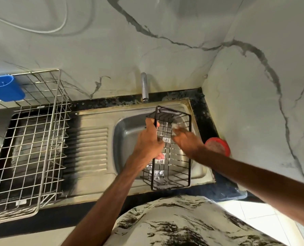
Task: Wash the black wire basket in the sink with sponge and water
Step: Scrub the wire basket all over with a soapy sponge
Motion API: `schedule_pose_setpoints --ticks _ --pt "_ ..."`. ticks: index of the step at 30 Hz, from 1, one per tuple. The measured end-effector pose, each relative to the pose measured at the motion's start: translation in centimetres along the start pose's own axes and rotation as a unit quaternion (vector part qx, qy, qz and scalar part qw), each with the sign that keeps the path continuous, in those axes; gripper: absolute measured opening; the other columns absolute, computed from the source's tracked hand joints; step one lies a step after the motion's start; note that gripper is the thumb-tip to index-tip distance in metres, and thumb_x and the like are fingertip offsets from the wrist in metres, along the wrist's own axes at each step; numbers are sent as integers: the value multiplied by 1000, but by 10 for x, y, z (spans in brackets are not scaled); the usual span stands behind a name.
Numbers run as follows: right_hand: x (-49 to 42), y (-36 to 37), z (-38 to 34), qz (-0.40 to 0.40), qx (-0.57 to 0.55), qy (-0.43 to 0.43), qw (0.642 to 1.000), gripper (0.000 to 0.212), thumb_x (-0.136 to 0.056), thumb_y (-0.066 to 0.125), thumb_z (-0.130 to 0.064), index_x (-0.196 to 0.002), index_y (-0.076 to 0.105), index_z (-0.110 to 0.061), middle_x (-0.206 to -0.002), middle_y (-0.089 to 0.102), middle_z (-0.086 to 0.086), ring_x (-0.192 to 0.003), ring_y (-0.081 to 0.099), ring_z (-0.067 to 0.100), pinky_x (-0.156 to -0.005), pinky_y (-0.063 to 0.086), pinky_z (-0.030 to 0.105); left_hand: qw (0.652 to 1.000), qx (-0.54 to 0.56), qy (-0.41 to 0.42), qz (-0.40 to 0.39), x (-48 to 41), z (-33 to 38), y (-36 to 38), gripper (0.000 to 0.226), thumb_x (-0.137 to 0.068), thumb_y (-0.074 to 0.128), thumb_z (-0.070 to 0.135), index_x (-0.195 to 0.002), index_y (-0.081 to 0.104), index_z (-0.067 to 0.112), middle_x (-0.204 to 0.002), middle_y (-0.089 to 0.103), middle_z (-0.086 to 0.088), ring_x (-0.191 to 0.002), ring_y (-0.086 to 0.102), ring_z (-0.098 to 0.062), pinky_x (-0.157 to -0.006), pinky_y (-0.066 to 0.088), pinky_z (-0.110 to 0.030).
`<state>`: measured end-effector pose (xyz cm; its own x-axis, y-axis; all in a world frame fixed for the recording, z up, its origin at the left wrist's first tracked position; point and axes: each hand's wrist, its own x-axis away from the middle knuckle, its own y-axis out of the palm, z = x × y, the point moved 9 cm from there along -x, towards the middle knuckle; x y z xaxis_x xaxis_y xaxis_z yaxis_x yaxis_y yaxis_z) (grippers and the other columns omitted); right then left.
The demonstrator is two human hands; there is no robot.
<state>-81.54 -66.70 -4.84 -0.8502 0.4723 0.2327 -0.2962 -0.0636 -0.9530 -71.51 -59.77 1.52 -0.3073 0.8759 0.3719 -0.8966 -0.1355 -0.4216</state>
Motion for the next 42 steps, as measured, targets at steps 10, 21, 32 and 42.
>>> schedule_pose_setpoints --ticks 10,21,32,42 --pt "-4 -26 21 90 -167 9 982 44 -102 34 -20 -140 54 -9 -152 45 14 -143 40 29 -119 29 32 999 -16 6 43 -2 -11 -5 58 -93 54 -14 -131 28 21 -94 59 -18 -70 74 -40 -55 60 -55" --pt "-10 -12 47 74 -151 38 985 30 -98 57 -10 -127 66 -6 -138 59 18 -130 53 35 -106 48 46 997 -48 -1 55 -12 -10 -9 66 -92 57 -14 -145 22 6 -86 58 -10 -69 74 -37 -56 62 -51" --pt "22 51 -26 -85 -110 -79 987 32 -104 41 -13 -126 65 -9 -128 63 17 -116 59 36 -98 49 48 999 -21 9 38 -16 -9 -5 68 -97 57 -9 -147 19 16 -84 39 14 -65 75 -30 -54 63 -44" --pt "0 22 -12 43 -23 -57 997 28 -101 48 -8 -124 63 -10 -125 64 11 -122 57 30 -114 30 34 998 -30 27 40 -24 -5 -10 59 -96 58 -9 -140 24 9 -92 64 -12 -55 74 -25 -46 58 -26"
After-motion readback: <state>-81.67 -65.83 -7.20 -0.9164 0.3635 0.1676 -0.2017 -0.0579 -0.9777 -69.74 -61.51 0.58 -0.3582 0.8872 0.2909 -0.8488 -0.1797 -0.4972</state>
